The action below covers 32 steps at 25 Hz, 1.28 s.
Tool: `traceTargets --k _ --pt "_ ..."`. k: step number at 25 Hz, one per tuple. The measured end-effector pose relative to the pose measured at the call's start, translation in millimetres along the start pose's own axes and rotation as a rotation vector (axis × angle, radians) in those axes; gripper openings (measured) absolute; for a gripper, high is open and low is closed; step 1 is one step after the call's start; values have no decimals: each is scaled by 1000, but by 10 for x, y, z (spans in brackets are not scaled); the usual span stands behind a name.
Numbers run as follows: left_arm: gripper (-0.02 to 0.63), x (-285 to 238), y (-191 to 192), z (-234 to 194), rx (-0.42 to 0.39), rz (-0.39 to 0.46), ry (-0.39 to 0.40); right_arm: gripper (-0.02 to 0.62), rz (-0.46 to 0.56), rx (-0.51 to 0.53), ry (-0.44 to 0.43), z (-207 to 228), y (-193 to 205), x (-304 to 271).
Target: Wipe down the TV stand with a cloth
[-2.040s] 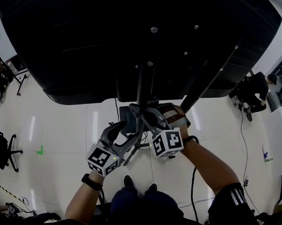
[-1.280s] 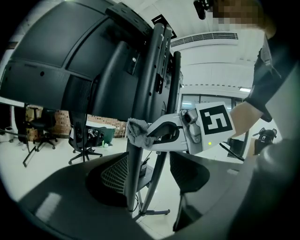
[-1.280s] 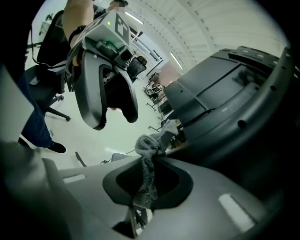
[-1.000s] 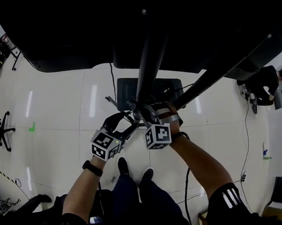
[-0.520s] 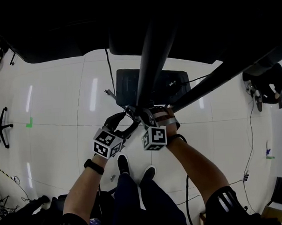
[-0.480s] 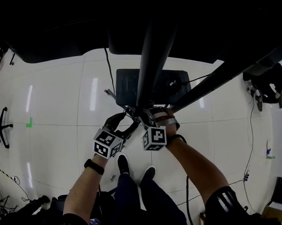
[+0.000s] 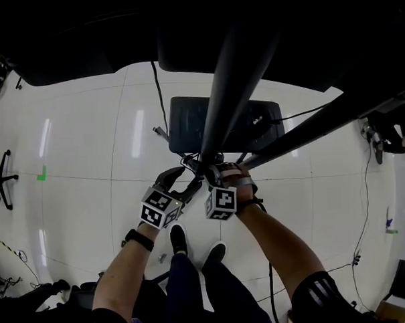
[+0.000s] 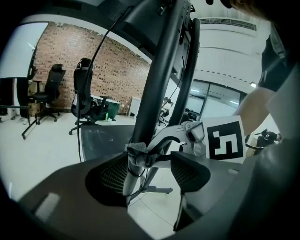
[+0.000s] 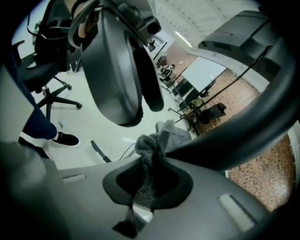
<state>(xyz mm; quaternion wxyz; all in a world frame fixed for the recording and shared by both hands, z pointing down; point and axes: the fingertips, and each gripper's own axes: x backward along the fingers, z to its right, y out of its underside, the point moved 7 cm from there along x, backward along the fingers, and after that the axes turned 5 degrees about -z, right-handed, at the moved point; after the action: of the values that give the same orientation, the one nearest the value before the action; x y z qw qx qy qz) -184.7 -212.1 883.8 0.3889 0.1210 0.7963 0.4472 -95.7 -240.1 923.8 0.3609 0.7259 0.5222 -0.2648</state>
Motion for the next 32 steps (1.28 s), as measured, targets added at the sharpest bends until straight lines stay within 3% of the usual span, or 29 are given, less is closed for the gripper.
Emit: traceTargets --k 7,14,20,24,28,32 --pt "310 -16 88 30 25 -10 6 35 -24 -32 -35 -84 52 -85" --pt "310 286 34 309 18 -9 2 37 79 -180 -26 -57 2 622" --pt "311 672 -476 859 -78 57 17 37 172 -240 16 135 -57 1535" --pt "311 918 -940 1243 -149 126 -1 37 230 -310 85 545 -85 2270" --pt "310 1177 -1430 1609 -200 194 -12 35 306 -438 97 882 -2 2862" --pt "310 1405 -1816 1937 -219 260 6 37 339 -472 156 1206 44 3387"
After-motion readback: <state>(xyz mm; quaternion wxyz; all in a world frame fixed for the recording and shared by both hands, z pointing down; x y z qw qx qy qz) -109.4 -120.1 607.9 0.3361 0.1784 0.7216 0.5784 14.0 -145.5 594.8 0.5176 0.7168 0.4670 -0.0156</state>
